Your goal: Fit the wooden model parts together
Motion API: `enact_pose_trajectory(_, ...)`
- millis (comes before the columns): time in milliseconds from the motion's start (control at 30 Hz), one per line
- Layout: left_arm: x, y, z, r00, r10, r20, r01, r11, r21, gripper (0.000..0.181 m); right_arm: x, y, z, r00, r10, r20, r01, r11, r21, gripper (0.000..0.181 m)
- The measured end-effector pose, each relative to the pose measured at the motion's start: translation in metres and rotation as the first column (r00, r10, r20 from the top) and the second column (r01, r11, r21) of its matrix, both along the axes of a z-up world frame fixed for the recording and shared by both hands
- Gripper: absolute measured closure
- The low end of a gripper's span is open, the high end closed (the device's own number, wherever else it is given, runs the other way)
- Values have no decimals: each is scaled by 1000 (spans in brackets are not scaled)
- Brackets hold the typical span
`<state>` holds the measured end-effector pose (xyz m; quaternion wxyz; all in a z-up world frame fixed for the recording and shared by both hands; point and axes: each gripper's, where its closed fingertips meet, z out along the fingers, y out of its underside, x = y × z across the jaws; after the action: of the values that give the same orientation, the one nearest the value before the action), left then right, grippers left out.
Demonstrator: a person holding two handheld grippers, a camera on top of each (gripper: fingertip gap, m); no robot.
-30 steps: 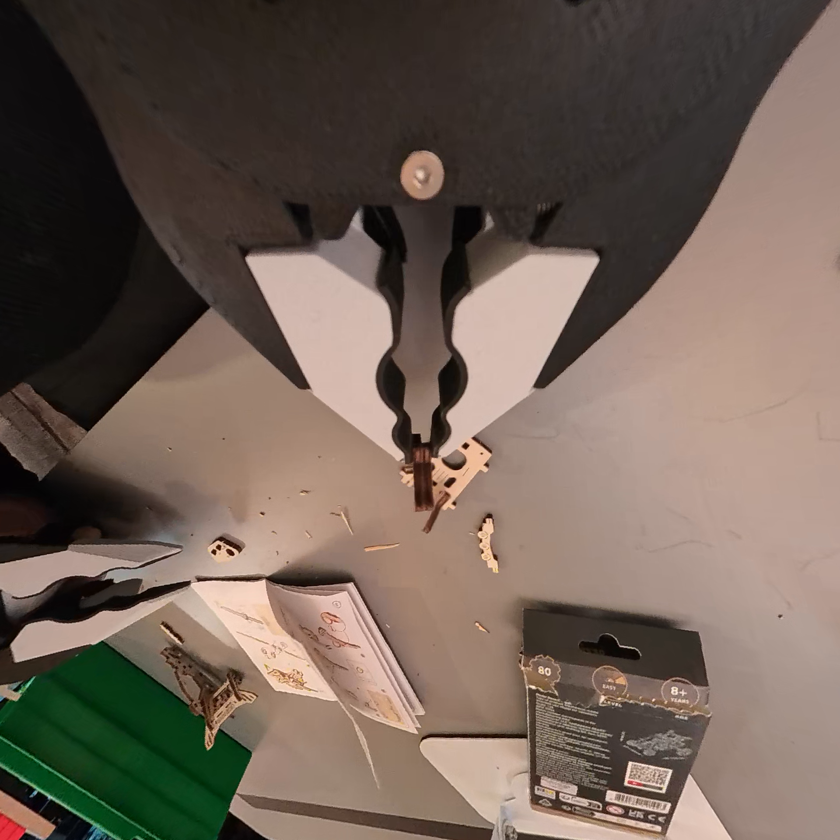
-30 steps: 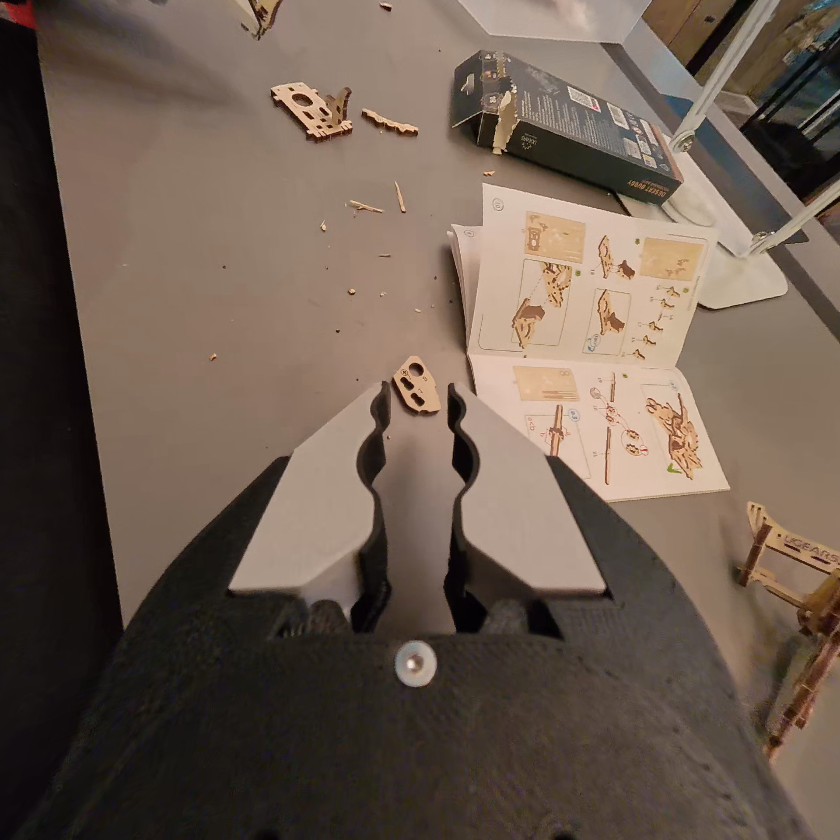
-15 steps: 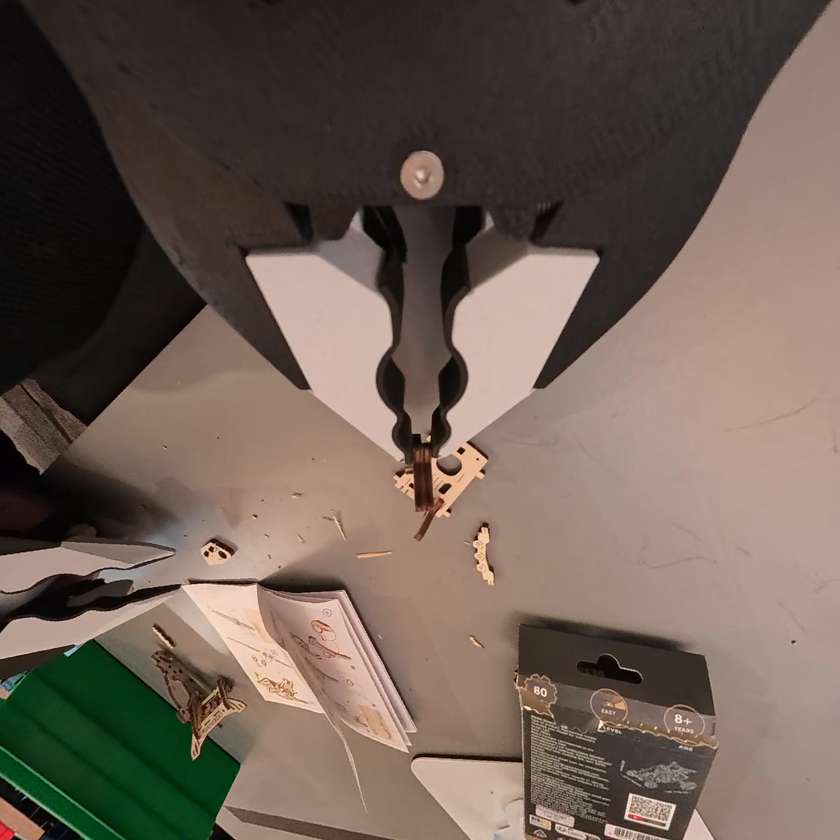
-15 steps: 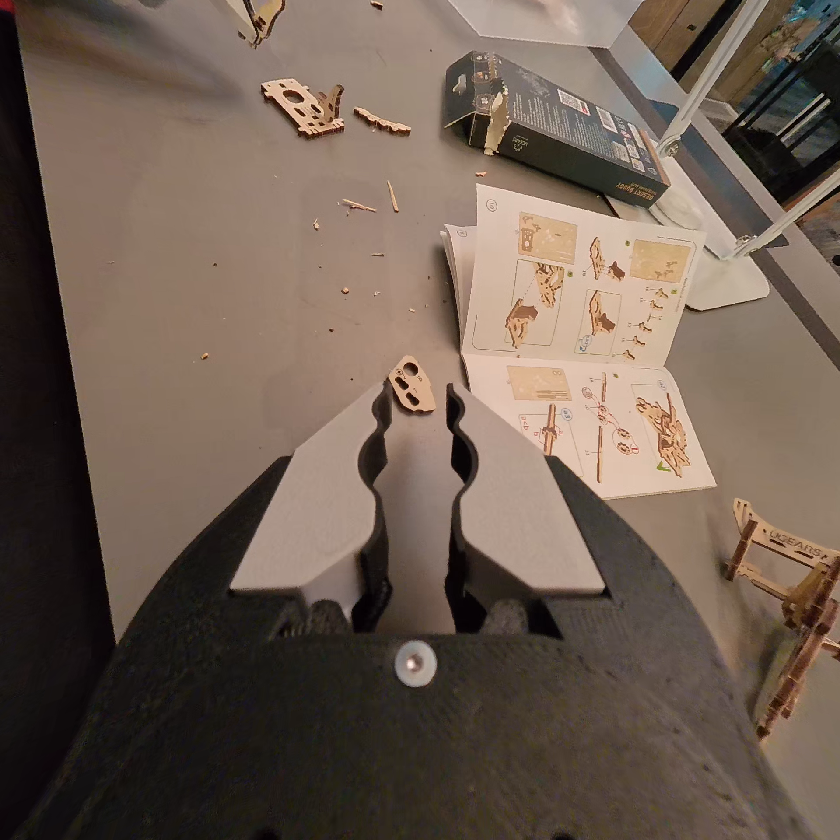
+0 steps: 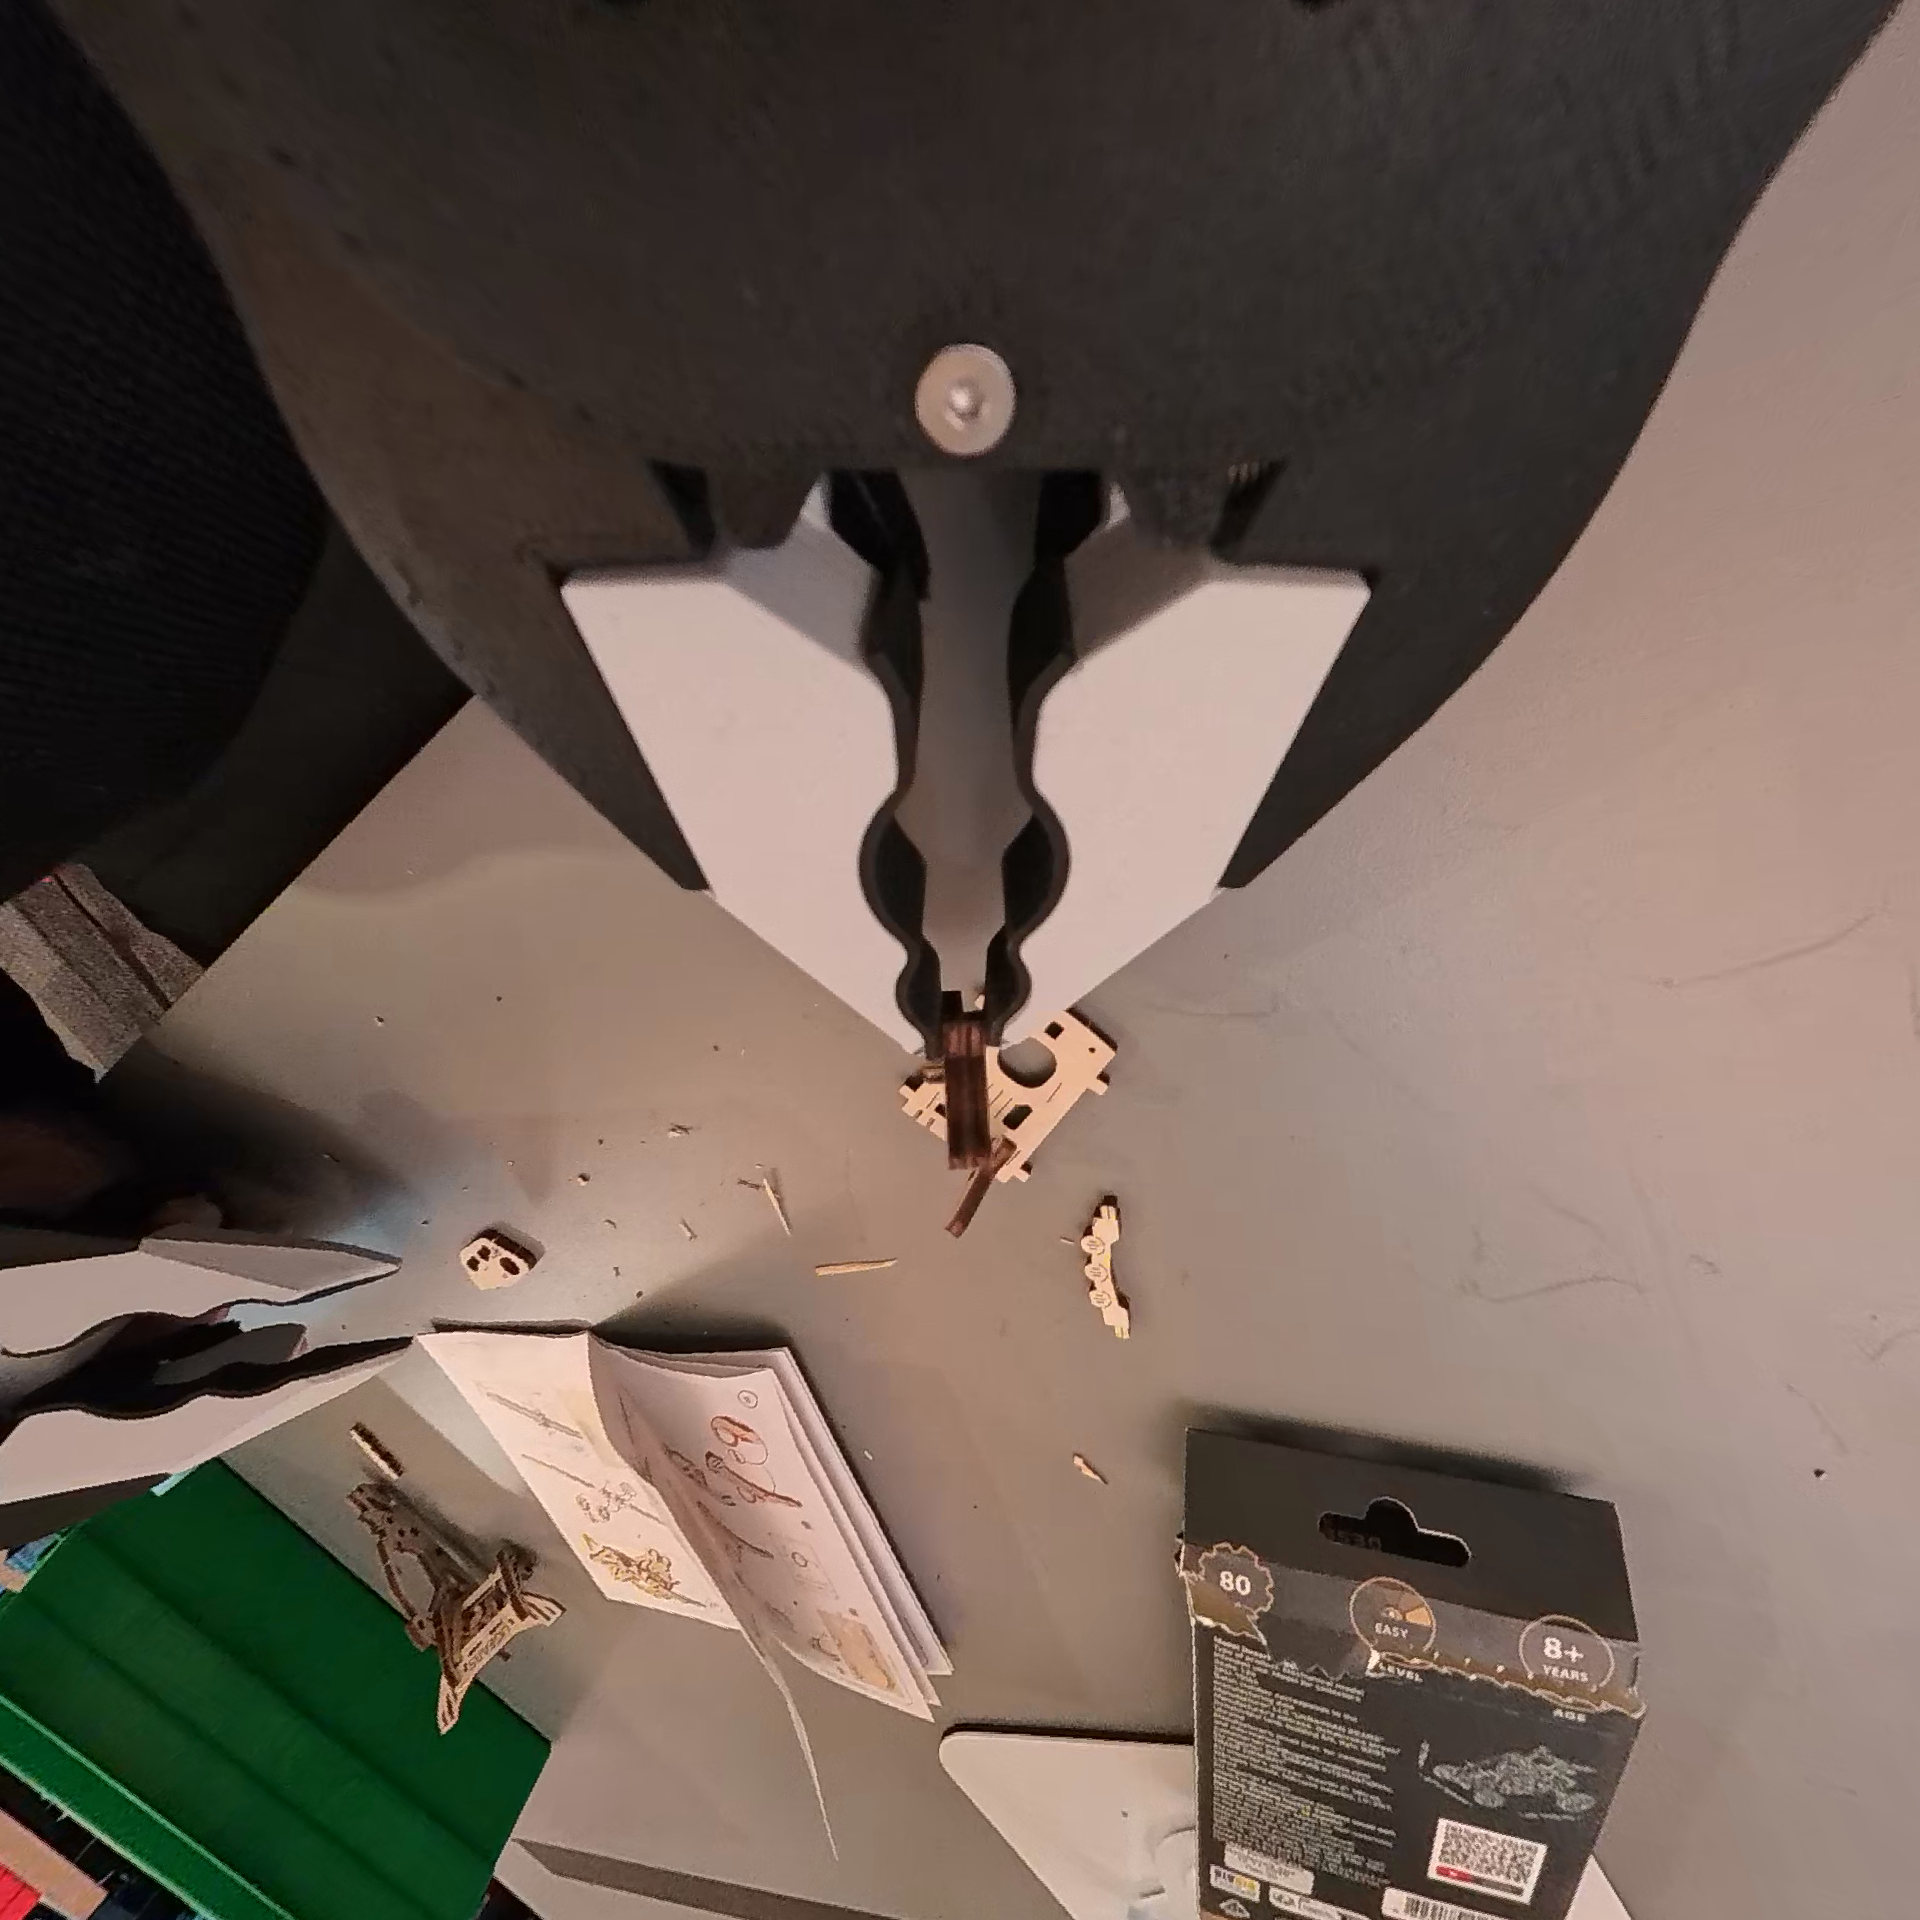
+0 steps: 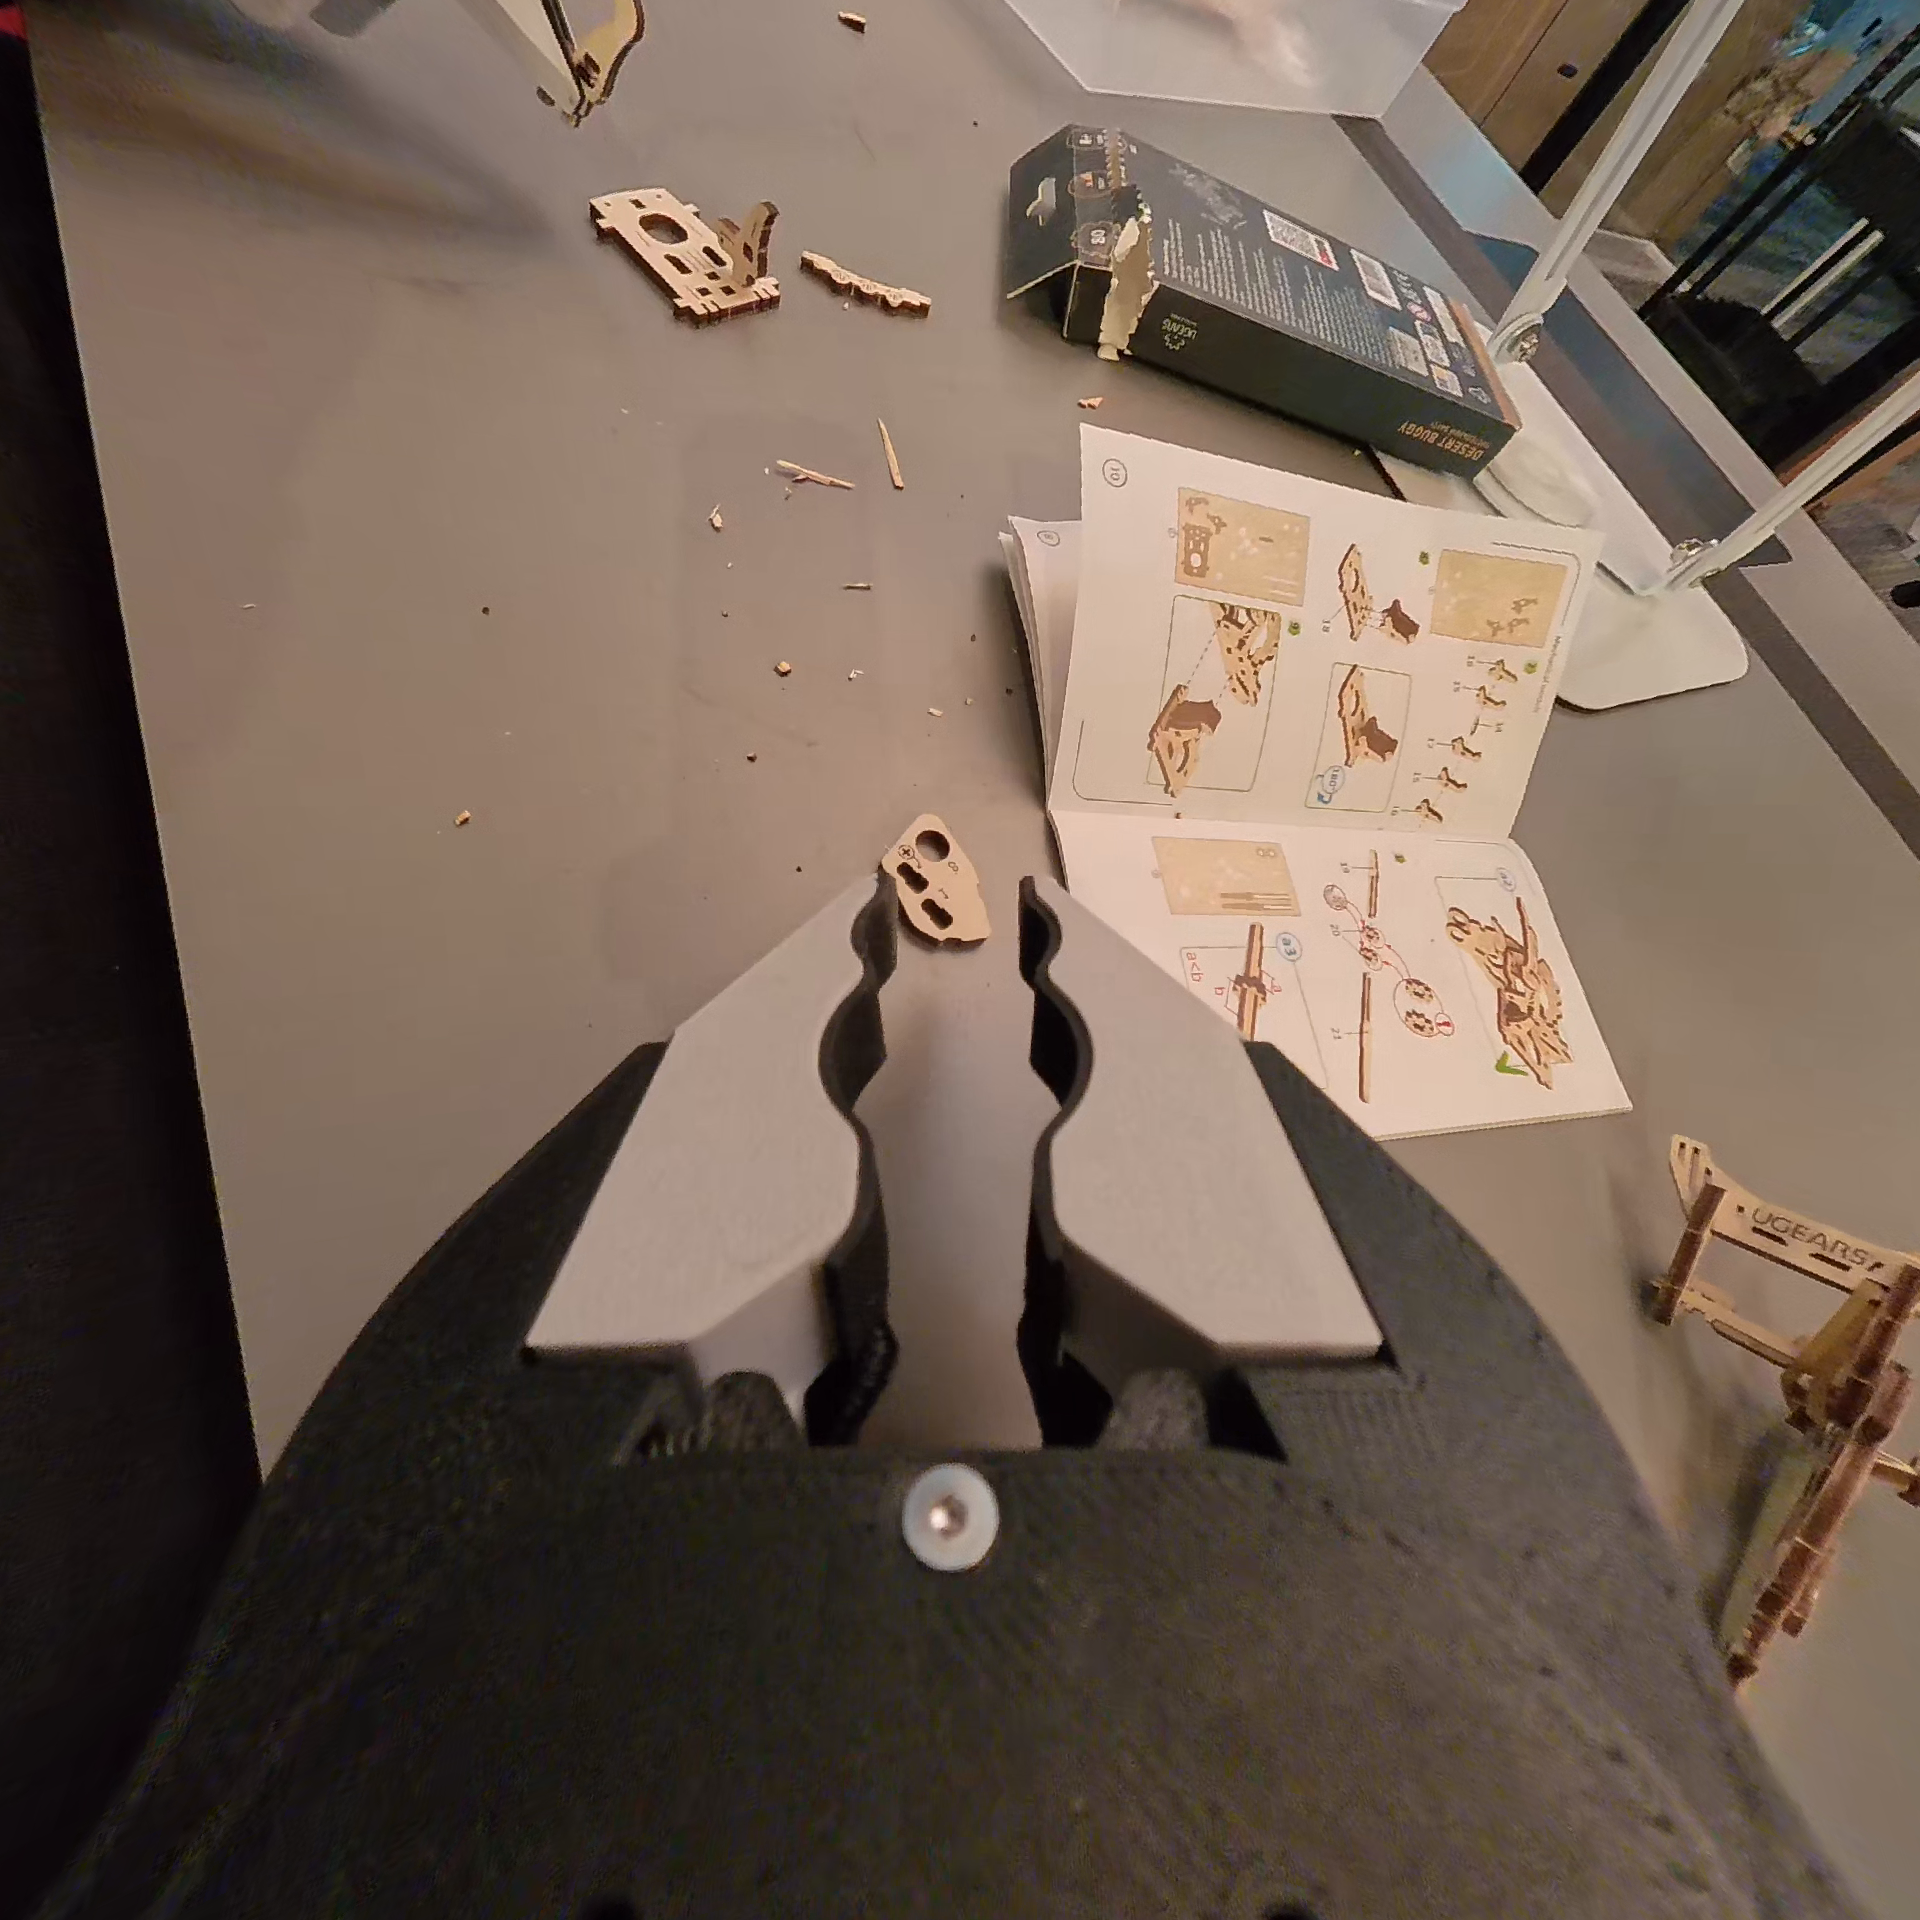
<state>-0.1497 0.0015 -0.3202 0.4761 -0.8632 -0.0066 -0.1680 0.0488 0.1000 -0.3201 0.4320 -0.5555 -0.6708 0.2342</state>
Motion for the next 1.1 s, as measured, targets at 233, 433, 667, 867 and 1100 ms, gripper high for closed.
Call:
enact_pose_trajectory(233,0,0,5,1000,15,-13,-14,1000,24,176,0,0,0,1000,0,1,0,1000,2,162)
enact_pose_trajectory(433,2,-1,3,999,7,-36,-6,1000,21,176,0,0,-1,1000,-1,4,1,1000,4,162)
enact_pose_trajectory(667,4,-1,1,999,-3,-45,4,1000,12,176,0,1,-1,1000,-5,3,5,1000,7,163)
enact_pose_trajectory(867,2,-1,3,999,10,-48,-9,1000,23,176,0,1,1,1000,-4,-5,4,1000,4,163)
enact_pose_trajectory(1100,-14,-9,13,975,69,-213,-63,997,35,176,0,2,2,1000,-7,-11,7,1000,1,163)
